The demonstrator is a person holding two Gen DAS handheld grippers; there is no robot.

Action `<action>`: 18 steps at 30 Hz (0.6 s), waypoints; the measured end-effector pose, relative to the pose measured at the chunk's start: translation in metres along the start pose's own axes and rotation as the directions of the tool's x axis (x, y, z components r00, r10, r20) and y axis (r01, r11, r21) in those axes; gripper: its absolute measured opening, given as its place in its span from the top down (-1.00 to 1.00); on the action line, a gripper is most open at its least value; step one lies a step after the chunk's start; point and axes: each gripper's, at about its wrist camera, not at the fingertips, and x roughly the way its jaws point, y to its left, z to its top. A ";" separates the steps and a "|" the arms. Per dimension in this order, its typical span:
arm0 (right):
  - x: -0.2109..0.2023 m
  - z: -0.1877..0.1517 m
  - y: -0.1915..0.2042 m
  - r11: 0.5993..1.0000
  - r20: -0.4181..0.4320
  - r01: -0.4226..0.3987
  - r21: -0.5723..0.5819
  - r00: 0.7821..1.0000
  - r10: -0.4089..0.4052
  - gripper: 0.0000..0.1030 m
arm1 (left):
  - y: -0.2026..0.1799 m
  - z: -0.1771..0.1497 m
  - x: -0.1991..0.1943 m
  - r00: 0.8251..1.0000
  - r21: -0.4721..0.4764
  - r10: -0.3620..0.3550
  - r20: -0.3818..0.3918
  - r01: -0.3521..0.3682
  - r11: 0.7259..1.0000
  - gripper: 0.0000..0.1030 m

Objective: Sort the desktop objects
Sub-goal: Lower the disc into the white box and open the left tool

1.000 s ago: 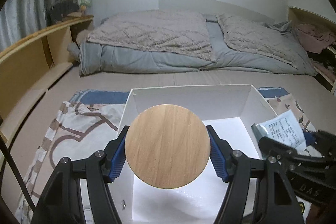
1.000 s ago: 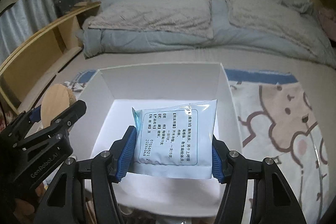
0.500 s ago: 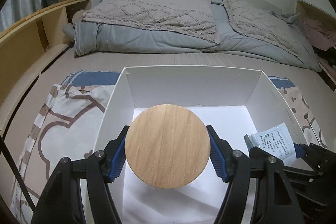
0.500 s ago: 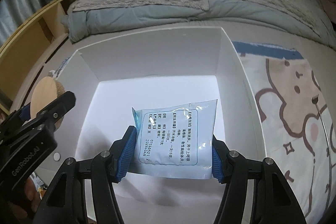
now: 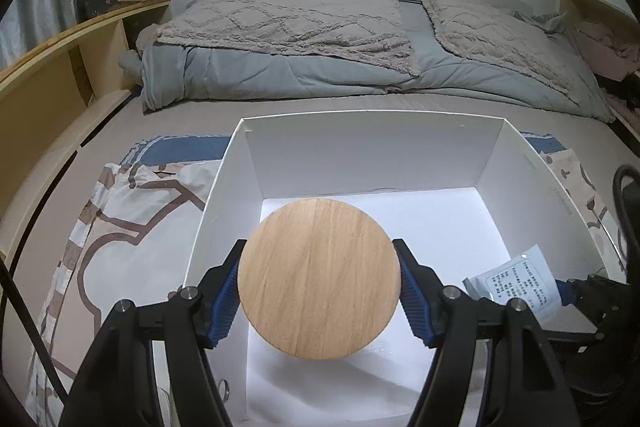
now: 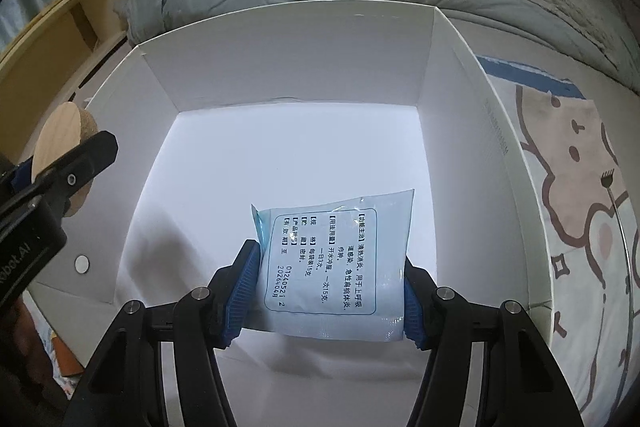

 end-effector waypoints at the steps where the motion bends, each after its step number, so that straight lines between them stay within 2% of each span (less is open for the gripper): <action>1: -0.001 0.000 0.000 1.000 -0.001 -0.001 -0.002 1.000 0.001 -0.23 | 0.000 -0.001 0.001 1.000 0.004 0.002 -0.001 -0.002 1.000 -0.34; 11: -0.002 -0.002 0.001 1.000 -0.004 0.008 0.017 1.000 -0.008 -0.23 | -0.003 -0.006 0.004 1.000 0.001 -0.015 -0.022 0.015 1.000 -0.34; 18: -0.005 -0.002 0.003 1.000 0.000 0.031 -0.003 1.000 -0.031 -0.23 | -0.007 -0.003 0.006 0.997 -0.011 -0.028 -0.070 0.027 1.000 -0.34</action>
